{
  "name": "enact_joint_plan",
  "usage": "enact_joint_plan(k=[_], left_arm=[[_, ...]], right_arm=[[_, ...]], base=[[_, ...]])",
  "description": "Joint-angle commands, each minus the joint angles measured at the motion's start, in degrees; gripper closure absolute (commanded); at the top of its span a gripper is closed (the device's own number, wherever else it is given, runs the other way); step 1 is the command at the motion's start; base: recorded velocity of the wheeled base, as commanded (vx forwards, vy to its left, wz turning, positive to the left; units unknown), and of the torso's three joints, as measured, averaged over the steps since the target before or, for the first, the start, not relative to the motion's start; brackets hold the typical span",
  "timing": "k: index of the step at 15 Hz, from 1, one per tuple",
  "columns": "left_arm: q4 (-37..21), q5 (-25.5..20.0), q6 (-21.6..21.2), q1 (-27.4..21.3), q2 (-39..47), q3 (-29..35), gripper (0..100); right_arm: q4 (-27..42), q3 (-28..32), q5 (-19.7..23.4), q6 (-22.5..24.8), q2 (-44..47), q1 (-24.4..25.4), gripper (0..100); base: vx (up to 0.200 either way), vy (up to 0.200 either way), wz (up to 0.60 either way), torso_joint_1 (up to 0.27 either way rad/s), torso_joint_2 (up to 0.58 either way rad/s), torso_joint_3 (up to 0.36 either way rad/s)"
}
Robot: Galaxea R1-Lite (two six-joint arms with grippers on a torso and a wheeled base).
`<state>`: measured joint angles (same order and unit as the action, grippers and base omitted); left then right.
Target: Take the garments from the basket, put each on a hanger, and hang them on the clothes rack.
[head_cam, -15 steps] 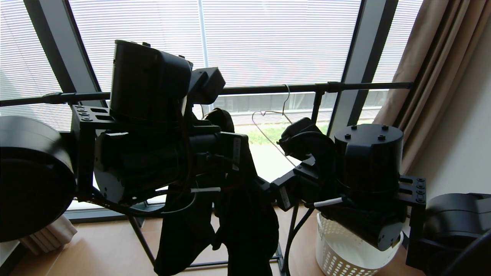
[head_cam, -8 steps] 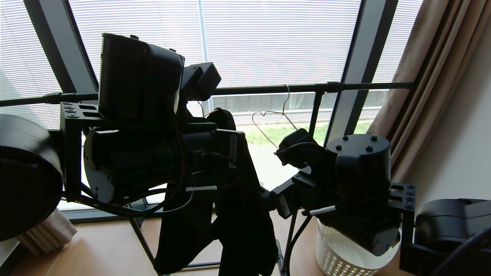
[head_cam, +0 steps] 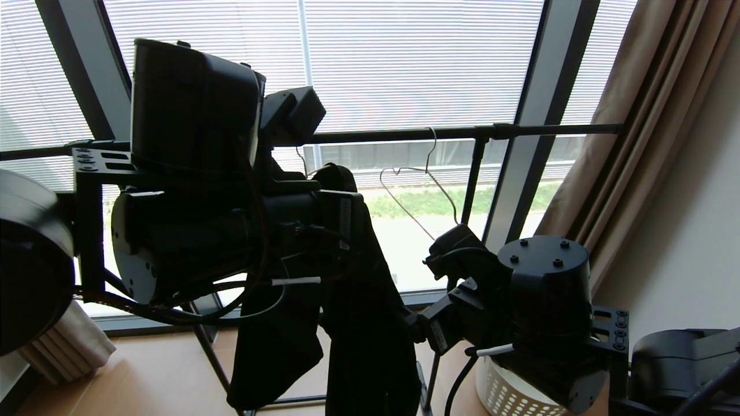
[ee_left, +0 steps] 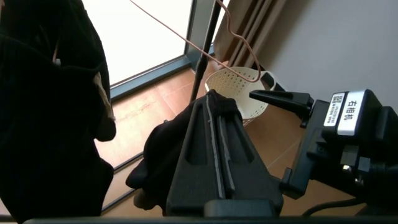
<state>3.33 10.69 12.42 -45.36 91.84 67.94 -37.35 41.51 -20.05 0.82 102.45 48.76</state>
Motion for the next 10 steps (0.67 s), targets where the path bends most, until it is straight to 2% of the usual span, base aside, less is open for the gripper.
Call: enact_joint_plan(k=[1, 4, 5, 8, 10], left_arm=[[0.01, 0.03, 0.06, 0.01, 0.00, 0.00, 100], [0.01, -0.06, 0.23, 0.01, 0.00, 0.00, 100], [0.01, -0.06, 0.23, 0.01, 0.00, 0.00, 100], [0.01, -0.76, 0.41, 0.10, 0.00, -1.05, 100], [0.10, -2.43, 1.03, 0.71, 0.00, -3.25, 100]], right_arm=[[0.00, -0.99, -0.07, -0.64, 0.29, 0.02, 0], [0.00, -0.90, -0.07, -0.73, -0.06, -0.07, 0], [-0.09, -1.08, -0.07, -0.90, -0.06, -0.51, 100], [-3.78, -3.19, -0.07, -1.78, -0.67, -2.80, 100], [-6.68, -5.65, 0.37, -2.66, -3.48, -6.31, 100]], base=[[0.000, 0.000, 0.00, 0.000, 0.00, 0.000], [0.000, 0.000, 0.00, 0.000, 0.00, 0.000], [0.000, 0.000, 0.00, 0.000, 0.00, 0.000], [0.000, 0.000, 0.00, 0.000, 0.00, 0.000], [0.000, 0.000, 0.00, 0.000, 0.00, 0.000]])
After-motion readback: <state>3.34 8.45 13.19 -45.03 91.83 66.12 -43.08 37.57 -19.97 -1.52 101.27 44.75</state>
